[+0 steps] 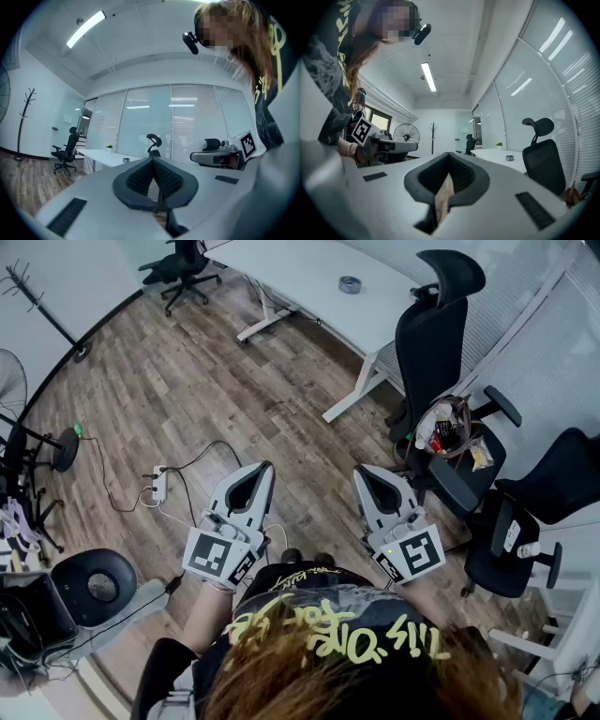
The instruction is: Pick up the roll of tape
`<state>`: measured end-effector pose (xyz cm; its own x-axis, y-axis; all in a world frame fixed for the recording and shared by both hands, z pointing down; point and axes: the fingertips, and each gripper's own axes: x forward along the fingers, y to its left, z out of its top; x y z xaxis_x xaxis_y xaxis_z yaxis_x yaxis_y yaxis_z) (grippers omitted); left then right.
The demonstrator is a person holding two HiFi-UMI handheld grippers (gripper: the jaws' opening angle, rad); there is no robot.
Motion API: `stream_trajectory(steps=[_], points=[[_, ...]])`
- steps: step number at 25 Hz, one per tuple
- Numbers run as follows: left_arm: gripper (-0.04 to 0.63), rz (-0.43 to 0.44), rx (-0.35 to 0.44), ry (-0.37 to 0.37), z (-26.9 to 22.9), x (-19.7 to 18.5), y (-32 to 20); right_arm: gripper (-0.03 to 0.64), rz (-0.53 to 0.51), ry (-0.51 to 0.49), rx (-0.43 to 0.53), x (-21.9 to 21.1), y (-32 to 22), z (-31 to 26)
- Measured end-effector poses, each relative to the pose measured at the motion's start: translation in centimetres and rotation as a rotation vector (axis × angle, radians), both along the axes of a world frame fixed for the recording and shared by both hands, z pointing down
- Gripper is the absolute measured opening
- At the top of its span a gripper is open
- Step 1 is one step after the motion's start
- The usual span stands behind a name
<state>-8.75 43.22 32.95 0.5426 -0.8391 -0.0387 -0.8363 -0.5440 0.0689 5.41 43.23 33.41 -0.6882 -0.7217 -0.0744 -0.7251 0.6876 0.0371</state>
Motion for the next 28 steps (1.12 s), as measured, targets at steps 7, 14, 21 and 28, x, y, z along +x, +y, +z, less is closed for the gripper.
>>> stream_trajectory(steps=[7,14,21,28], points=[[-0.005,-0.004,-0.003,0.0,-0.1,-0.4,0.3,0.003,-0.005,0.003,0.001,-0.5,0.3,-0.2],[-0.005,0.007,-0.002,0.008,-0.2,-0.7,0.2,0.003,-0.001,0.002,0.009,-1.1,0.4,-0.3],[0.083,-0.039,-0.016,0.06,-0.3,-1.6,-0.4,0.034,0.042,-0.013,0.007,-1.2,0.1,-0.4],[0.381,-0.017,-0.012,0.066,-0.4,-2.3,-0.3,0.278,0.197,-0.035,0.042,0.4,-0.6,-0.8]])
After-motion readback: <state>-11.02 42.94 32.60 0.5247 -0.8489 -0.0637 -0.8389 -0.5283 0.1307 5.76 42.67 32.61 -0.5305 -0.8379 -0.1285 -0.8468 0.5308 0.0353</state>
